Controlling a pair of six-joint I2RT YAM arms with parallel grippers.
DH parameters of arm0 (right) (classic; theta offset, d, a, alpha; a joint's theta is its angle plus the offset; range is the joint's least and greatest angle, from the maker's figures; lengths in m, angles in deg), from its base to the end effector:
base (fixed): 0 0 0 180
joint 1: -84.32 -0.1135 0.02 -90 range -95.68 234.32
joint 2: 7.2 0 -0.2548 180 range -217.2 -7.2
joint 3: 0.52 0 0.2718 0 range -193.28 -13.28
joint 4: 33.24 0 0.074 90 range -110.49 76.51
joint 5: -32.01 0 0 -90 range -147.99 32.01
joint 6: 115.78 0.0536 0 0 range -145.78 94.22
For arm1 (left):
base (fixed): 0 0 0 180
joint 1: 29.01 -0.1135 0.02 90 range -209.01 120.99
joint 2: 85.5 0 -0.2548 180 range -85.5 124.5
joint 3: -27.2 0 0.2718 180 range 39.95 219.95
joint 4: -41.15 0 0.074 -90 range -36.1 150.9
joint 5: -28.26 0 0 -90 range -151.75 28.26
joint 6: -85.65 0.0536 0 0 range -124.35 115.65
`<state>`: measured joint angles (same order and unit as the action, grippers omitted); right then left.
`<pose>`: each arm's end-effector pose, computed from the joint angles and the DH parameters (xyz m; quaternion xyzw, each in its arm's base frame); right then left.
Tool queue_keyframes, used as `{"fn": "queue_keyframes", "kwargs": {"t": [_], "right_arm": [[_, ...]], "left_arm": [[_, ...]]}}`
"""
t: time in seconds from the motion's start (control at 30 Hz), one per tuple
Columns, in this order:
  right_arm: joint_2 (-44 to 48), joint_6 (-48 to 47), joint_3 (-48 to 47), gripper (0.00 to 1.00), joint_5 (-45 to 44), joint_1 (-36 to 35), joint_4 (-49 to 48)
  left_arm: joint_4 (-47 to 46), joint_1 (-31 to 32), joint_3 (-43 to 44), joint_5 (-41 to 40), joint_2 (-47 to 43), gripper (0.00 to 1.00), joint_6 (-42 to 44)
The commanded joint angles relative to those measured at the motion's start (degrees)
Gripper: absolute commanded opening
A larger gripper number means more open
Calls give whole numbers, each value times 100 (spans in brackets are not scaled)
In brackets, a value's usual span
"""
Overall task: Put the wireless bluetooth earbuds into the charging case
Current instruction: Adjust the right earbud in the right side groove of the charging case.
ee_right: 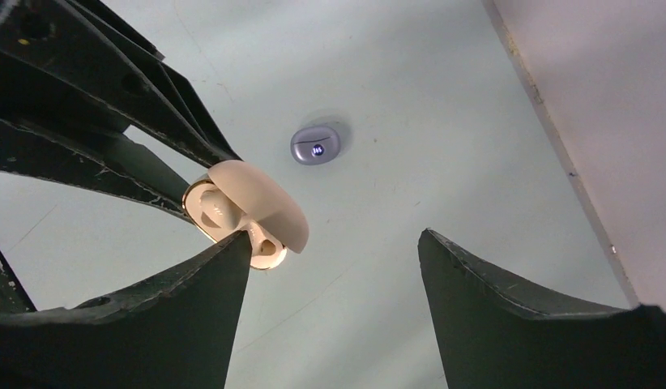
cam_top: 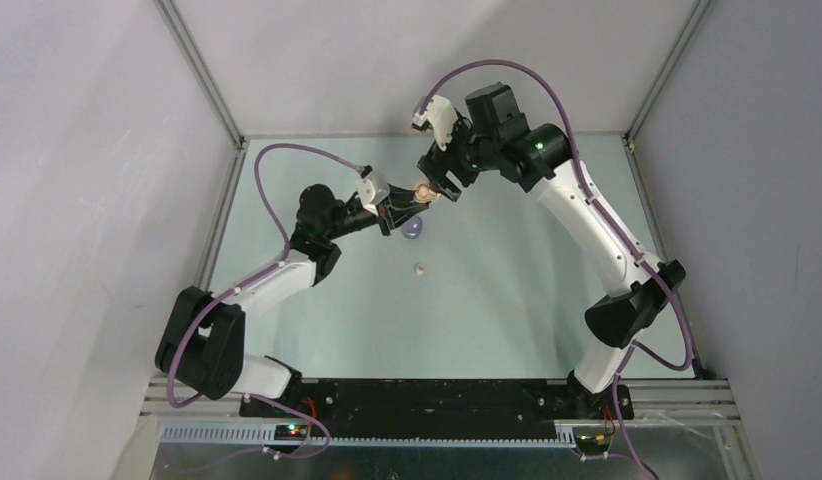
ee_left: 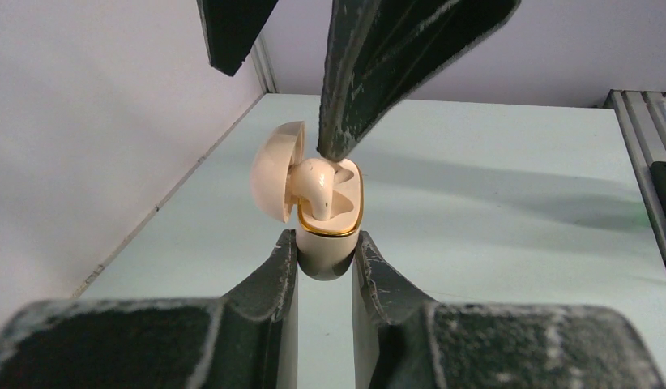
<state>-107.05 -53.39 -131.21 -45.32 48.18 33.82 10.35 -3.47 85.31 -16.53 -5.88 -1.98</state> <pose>0.3152 0.2447 0.4293 -0.5105 0.7264 0.1316 0.4410 0.2879 -0.1797 0.2825 0.4284 0.5095 -0.3851 0.6392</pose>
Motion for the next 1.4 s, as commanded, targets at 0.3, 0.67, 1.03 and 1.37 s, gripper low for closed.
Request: {"fn": "queue_keyframes", "kwargs": {"t": [0.3, 0.67, 1.03, 1.37], "right_arm": [[699, 126, 248, 38, 1183, 132, -402], [186, 1009, -63, 39, 2308, 263, -14], [-95, 1196, -190, 45, 2176, 277, -115], [-136, 1197, -209, 47, 1840, 290, -157]], "left_arm": [[-122, 21, 236, -85, -120, 0, -120], [-138, 26, 252, 33, -104, 0, -193], [-162, 12, 262, 72, -80, 0, -176], [-154, 12, 285, 108, -77, 0, -151]]}}
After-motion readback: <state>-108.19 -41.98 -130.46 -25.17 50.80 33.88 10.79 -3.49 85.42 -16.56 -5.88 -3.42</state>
